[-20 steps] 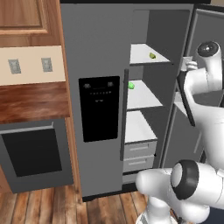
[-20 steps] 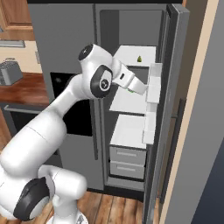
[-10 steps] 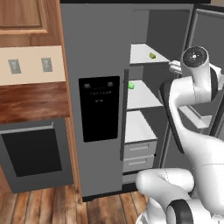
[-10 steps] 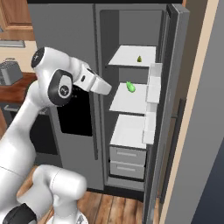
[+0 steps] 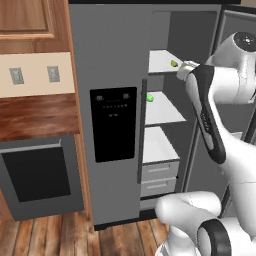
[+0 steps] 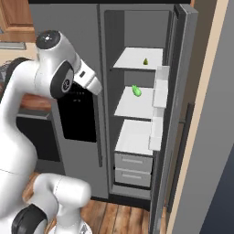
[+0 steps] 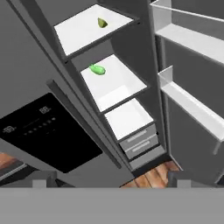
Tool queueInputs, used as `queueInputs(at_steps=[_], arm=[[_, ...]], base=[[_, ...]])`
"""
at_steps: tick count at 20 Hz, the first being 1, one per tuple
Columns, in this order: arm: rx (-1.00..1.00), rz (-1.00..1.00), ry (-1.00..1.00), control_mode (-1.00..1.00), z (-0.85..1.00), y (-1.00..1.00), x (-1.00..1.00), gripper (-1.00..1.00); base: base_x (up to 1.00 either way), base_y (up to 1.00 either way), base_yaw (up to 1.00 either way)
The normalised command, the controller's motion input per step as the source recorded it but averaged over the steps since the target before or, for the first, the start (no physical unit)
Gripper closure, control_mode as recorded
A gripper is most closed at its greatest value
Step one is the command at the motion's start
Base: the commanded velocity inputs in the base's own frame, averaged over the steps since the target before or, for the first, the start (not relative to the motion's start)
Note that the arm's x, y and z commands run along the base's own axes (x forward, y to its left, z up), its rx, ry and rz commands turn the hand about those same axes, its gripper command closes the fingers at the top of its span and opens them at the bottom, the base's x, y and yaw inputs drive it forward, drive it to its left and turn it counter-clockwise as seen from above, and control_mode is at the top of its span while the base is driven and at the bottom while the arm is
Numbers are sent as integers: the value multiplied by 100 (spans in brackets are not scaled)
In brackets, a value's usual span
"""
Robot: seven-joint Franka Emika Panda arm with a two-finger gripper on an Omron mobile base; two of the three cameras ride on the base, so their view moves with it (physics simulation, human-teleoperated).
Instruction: Take the lemon wedge from the fridge and place it on the plate with fish on the dining counter.
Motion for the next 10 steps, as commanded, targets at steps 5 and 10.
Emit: queueInputs(at_steps=[5,10], arm=[[24,47,6,-100,-91,-18,-31,-100],[-12,0,-5,-100,-30,-2,-24,-100]], base=[[0,0,0],[0,0,0]])
